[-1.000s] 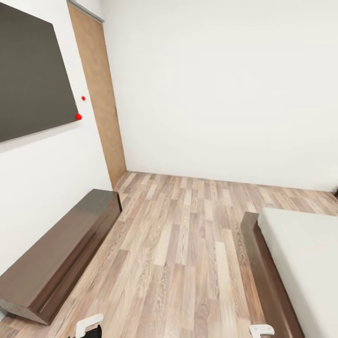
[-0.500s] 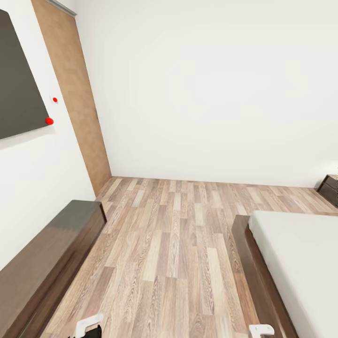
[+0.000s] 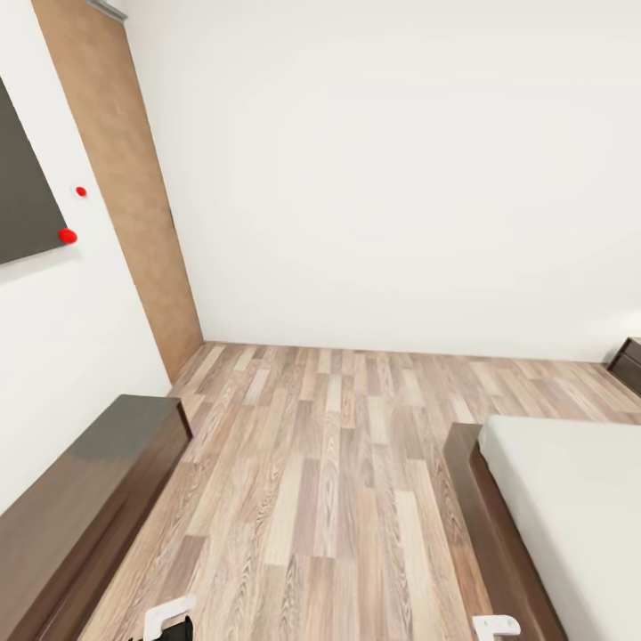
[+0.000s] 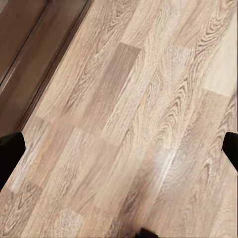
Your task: In the bedroom, move the book from the bed onto either nightstand, and place the two sandals side by side next to the bed.
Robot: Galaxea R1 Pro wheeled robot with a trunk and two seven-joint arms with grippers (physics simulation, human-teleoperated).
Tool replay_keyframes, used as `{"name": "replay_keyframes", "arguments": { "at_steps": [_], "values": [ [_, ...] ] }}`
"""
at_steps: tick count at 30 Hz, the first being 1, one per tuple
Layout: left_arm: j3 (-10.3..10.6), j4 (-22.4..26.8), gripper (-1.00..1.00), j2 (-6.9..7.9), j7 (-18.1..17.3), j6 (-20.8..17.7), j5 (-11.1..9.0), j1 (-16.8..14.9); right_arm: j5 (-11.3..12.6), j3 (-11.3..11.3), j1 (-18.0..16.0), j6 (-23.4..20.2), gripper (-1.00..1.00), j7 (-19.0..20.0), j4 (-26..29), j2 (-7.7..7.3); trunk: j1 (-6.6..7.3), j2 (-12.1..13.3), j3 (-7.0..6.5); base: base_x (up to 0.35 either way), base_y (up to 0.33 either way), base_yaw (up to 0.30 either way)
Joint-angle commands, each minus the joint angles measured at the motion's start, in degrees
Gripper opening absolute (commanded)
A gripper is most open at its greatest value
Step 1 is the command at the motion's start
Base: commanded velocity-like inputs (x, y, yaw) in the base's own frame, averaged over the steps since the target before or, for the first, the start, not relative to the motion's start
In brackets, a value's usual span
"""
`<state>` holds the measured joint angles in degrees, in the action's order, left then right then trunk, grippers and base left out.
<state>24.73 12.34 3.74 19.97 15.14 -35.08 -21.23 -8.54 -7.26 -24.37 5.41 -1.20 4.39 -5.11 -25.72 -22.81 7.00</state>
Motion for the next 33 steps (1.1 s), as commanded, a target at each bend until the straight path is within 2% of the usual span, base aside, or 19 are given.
{"name": "replay_keyframes", "arguments": {
  "at_steps": [1,17,33],
  "values": [
    [0.5,0.1,1.0,0.03,0.3,0.1,-0.4,0.0,-0.6,-0.5,-0.1,0.2,1.0,-0.1,-0.1,0.01,-0.07,-0.1,0.11,0.338,0.0,-0.099],
    [0.5,0.1,1.0,0.03,0.3,0.2,-0.4,0.0,-0.6,-0.5,-0.1,0.2,1.0,-0.1,-0.1,0.01,-0.07,-0.1,0.11,0.338,0.0,-0.205],
    [0.5,0.1,1.0,0.03,0.3,0.2,-0.4,0.0,-0.6,-0.5,-0.1,0.2,1.0,-0.1,-0.1,0.01,-0.07,-0.1,0.11,0.337,0.0,-0.039]
  ]
}}
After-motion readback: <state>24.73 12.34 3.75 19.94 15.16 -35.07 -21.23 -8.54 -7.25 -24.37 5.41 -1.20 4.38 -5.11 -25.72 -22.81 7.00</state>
